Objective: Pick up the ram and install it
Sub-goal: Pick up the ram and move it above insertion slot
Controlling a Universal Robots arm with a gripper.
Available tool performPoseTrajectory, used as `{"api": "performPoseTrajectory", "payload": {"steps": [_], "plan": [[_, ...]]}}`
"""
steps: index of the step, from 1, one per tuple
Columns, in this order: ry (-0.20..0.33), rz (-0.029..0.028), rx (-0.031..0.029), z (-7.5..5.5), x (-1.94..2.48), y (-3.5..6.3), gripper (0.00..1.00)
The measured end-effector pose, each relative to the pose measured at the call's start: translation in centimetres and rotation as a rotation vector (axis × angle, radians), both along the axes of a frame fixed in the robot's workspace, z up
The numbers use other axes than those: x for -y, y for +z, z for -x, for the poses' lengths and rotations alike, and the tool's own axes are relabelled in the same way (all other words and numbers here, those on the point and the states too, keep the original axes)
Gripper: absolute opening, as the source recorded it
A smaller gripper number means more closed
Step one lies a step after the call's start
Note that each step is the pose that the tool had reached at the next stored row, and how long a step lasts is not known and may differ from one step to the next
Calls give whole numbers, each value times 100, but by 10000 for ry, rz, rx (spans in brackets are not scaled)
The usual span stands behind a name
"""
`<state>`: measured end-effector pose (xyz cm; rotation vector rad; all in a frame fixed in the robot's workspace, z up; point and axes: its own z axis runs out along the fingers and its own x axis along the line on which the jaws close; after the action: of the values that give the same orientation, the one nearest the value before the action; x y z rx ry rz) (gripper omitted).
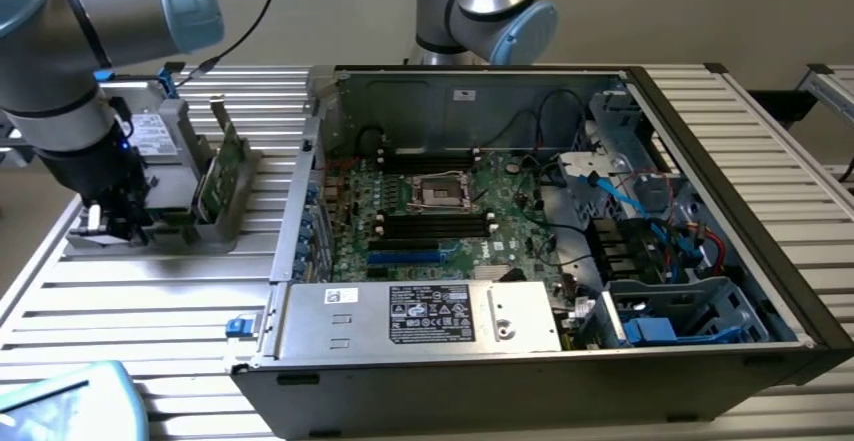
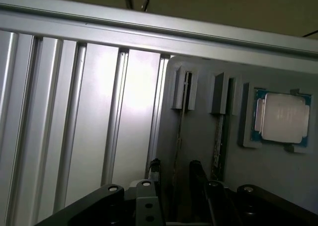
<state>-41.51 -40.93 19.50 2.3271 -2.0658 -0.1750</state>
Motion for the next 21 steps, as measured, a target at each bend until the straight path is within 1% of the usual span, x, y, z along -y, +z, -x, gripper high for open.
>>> {"api": "performPoseTrajectory", "payload": {"steps": [5, 8, 21], "plan": [[-1, -2, -4, -1, -4, -19, 37], [-1, -2, -15, 0, -5, -20, 37], [-1, -2, -18, -17, -5, -20, 37]]}}
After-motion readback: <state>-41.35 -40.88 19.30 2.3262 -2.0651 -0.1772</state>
